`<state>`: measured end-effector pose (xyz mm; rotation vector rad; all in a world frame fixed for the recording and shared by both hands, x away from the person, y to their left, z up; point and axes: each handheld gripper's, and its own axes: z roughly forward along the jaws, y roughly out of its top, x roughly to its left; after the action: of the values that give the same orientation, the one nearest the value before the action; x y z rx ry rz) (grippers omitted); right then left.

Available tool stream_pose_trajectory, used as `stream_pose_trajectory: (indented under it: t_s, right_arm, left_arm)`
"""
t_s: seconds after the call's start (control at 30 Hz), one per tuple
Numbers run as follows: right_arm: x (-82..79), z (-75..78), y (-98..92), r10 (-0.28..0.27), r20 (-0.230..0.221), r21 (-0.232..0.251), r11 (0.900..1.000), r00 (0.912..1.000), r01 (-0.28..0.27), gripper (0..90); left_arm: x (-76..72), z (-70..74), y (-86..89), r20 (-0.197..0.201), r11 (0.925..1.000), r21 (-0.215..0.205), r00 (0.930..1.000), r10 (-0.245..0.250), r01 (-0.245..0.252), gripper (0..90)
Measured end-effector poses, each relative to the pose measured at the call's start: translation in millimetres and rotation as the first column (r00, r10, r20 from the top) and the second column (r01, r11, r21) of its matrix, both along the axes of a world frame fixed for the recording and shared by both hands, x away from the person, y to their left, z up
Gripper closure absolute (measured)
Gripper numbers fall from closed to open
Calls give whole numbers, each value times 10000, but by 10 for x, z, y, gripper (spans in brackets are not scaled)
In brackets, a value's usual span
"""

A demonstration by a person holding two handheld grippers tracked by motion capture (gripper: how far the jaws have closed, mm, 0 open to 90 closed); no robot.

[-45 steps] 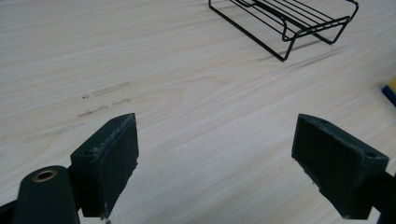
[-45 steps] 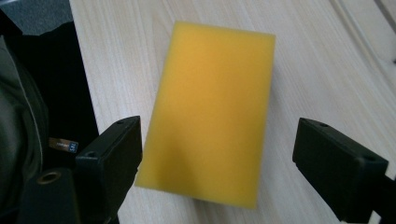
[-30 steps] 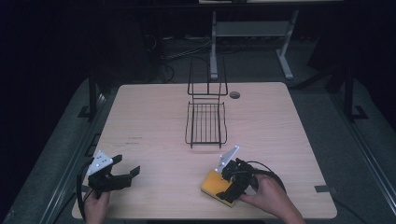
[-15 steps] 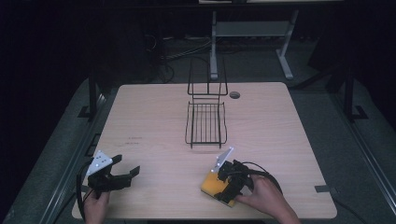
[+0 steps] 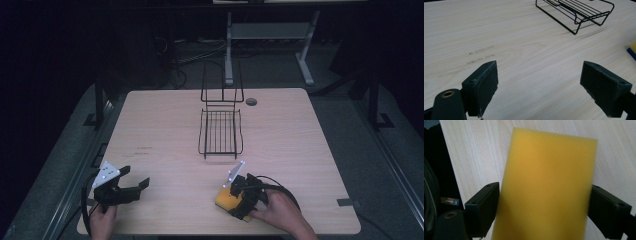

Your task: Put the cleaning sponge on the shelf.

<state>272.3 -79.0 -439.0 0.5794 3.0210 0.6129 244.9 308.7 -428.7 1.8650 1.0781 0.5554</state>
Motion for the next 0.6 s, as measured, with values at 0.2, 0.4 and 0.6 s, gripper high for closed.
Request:
stream_pose_trajectory:
  t_s: [0.2,0.4,0.6]
  right_arm:
    - [-5,-22,8,49,55,-73,10000,10000,-49,159]
    - [-8,-29,6,116,90,-84,9999,9999,-115,168]
    - [-8,-24,4,264,106,-104,9996,9996,-263,182]
  left_arm:
    - [-1,6,9,15,10000,-3,10000,-3,3,140]
    - [-3,8,9,30,10000,-50,10000,5,-5,141]
    - [-2,7,11,20,10000,-87,10000,21,-21,141]
